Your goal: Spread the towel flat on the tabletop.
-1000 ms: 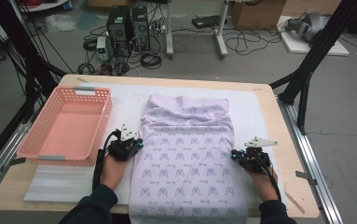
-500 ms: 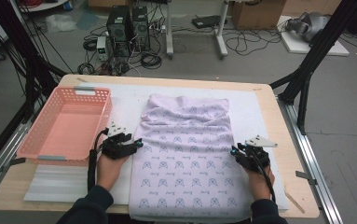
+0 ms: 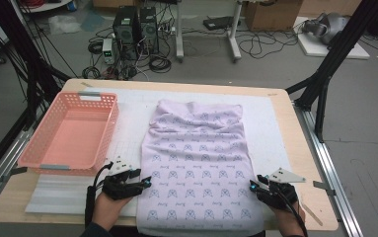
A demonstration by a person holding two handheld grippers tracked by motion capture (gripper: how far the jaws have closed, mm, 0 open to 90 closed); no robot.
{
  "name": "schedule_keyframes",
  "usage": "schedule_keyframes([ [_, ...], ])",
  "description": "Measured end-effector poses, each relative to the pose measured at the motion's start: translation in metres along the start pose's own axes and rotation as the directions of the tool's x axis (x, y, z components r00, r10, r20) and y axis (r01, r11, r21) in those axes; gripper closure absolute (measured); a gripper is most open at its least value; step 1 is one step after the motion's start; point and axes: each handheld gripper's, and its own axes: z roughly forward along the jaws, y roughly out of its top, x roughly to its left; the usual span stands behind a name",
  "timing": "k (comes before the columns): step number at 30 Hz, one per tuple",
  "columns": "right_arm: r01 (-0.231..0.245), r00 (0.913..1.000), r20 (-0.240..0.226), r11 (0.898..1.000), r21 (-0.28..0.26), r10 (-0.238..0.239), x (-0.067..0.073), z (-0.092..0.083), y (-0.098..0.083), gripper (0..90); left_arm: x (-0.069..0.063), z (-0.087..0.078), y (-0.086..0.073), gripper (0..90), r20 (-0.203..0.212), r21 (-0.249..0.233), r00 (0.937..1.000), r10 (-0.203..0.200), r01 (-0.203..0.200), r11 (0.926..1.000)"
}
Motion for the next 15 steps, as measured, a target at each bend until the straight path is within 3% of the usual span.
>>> schedule_keyframes([
  [2, -0.022, 0.9997, -0.014, 1.0, 0.0, 0.022, -0.001, -0.003, -0.003, 60.8, -0.005, -0.005, -0.005, 51.9, 0.005, 0.001, 0.9995, 0.03, -0.03, 0.9996],
  [5, -0.038, 0.9979, -0.052, 0.999, -0.006, 0.038, 0.0, -0.007, -0.008, 60.9, -0.009, -0.009, -0.011, 52.0, 0.01, -0.016, 0.9992, 0.039, -0.039, 0.9991],
  [7, -0.037, 0.9975, -0.06, 0.999, -0.008, 0.037, 0.003, -0.01, -0.011, 63.1, -0.013, -0.009, -0.013, 52.7, -0.016, -0.021, 0.9994, 0.03, -0.03, 0.9993],
  [9, -0.037, 0.9967, -0.073, 0.999, -0.006, 0.036, 0.004, -0.011, -0.012, 74.7, -0.015, -0.009, -0.012, 65.4, -0.061, -0.003, 0.9945, 0.084, -0.085, 0.9964],
  [10, -0.037, 0.9964, -0.077, 0.999, -0.003, 0.037, 0.006, -0.011, -0.012, 82.7, -0.012, -0.011, -0.012, 70.8, -0.047, 0.0, 0.9964, 0.071, -0.071, 0.9975],
  [12, -0.017, 0.9968, -0.077, 1.0, 0.002, 0.017, 0.009, -0.011, -0.01, 86.7, -0.009, -0.013, -0.011, 87.1, -0.002, 0.016, 0.998, 0.063, -0.063, 0.9979],
  [15, -0.028, 0.9958, -0.086, 1.0, 0.01, 0.029, 0.009, -0.014, -0.011, 87.7, -0.007, -0.017, -0.007, 87.9, 0.02, 0.064, 0.9973, 0.071, -0.072, 0.9953],
])
